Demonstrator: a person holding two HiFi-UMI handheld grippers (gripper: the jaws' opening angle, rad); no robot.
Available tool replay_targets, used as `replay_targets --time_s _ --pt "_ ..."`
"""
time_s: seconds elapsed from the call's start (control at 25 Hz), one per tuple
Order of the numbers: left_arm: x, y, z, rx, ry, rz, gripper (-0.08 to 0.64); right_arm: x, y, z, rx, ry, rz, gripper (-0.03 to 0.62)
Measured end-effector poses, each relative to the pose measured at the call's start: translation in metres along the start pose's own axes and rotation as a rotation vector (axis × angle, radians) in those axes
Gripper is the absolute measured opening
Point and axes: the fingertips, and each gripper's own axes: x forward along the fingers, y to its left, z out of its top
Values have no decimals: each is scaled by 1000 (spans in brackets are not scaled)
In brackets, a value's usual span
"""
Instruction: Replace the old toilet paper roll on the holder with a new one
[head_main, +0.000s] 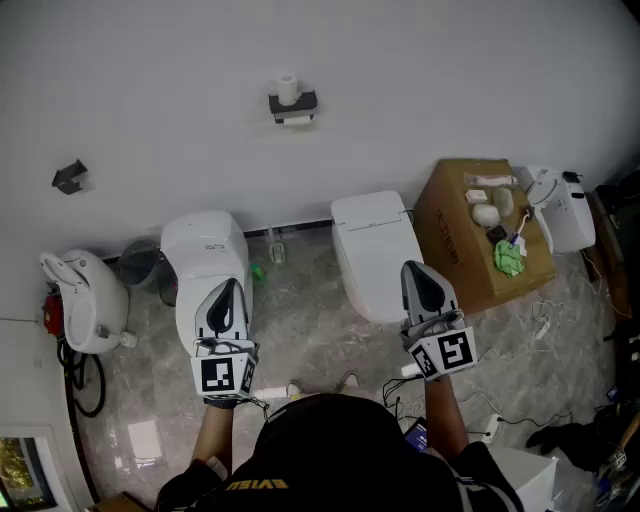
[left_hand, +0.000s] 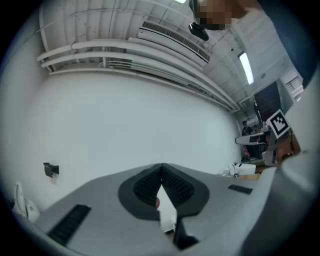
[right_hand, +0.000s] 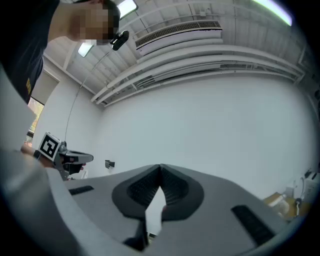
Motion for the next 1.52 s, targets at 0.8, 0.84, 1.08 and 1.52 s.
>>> replay_targets --time_s 0.8,0.84,1.08,1.52 --pt "3 8 23 49 -66 88 12 34 0 4 -39 -50 83 -3" --pt "3 9 23 35 -62 91 12 34 0 4 -41 -50 84 -3" --pt "2 4 26 9 -64 71 12 29 -5 4 -37 -47 64 -3" --pt "-11 13 11 -2 6 105 12 23 -14 5 -44 -40 42 40"
